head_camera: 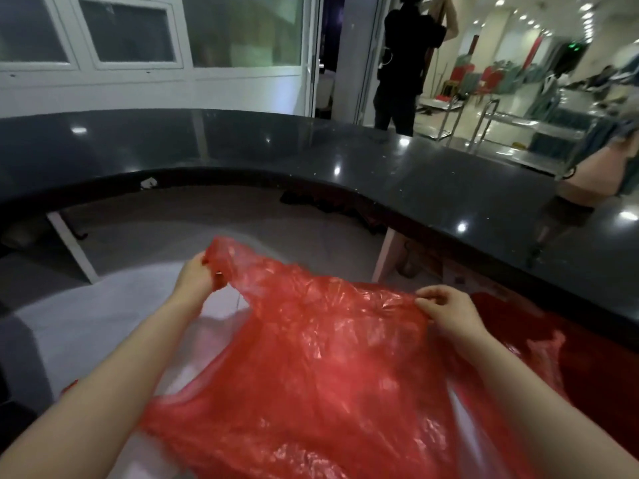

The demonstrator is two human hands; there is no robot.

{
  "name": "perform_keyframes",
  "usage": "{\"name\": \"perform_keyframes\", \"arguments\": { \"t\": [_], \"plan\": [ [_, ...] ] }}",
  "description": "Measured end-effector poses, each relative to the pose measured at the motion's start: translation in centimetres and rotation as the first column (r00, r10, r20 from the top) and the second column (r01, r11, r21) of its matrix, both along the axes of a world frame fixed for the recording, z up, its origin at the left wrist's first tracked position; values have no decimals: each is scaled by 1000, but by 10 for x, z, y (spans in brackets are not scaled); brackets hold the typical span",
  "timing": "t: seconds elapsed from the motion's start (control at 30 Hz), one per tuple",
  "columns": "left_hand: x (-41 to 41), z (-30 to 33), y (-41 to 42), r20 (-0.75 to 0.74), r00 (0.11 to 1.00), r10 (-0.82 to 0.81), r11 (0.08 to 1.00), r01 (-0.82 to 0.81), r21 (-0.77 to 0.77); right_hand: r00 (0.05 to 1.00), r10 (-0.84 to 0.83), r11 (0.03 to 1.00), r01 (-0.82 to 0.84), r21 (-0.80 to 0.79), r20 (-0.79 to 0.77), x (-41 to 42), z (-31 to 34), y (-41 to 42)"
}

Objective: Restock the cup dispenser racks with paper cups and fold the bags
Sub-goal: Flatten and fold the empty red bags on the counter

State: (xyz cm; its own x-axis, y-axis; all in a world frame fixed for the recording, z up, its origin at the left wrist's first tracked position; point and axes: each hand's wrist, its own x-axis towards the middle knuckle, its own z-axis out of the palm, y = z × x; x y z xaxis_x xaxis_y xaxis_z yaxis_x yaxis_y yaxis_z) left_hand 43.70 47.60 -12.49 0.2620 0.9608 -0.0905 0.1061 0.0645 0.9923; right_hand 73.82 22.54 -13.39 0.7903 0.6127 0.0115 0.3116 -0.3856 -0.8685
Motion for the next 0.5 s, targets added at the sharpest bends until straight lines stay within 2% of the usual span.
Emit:
{"name": "perform_keyframes", "arguments": {
  "t": [0.07, 0.13, 0.2, 0.3, 0.43, 0.5],
  "plan": [
    [-8, -4, 22, 69, 988, 137, 983, -127, -129, 991, -121, 993, 121, -8, -57, 13, -4, -14],
    [-15, -6, 43, 156, 945, 286, 934, -238, -268, 958, -285, 955, 281, -95, -38, 22, -10, -24],
    [-21, -9, 60, 114, 936, 334, 919, -296, -260, 918, -395, 910, 388, -146, -26, 26, -13, -27],
    [-28, -10, 79, 81, 925, 372, 912, -347, -219, 901, -428, 900, 417, -130, -73, 23, -14, -21],
    [-40, -4, 90, -4, 931, 366, 908, -358, -219, 866, -446, 892, 451, -33, -225, 17, -12, -12],
    [-44, -1, 92, -30, 937, 347, 911, -344, -227, 829, -436, 878, 478, 38, -350, 15, -13, -10]
  ]
}}
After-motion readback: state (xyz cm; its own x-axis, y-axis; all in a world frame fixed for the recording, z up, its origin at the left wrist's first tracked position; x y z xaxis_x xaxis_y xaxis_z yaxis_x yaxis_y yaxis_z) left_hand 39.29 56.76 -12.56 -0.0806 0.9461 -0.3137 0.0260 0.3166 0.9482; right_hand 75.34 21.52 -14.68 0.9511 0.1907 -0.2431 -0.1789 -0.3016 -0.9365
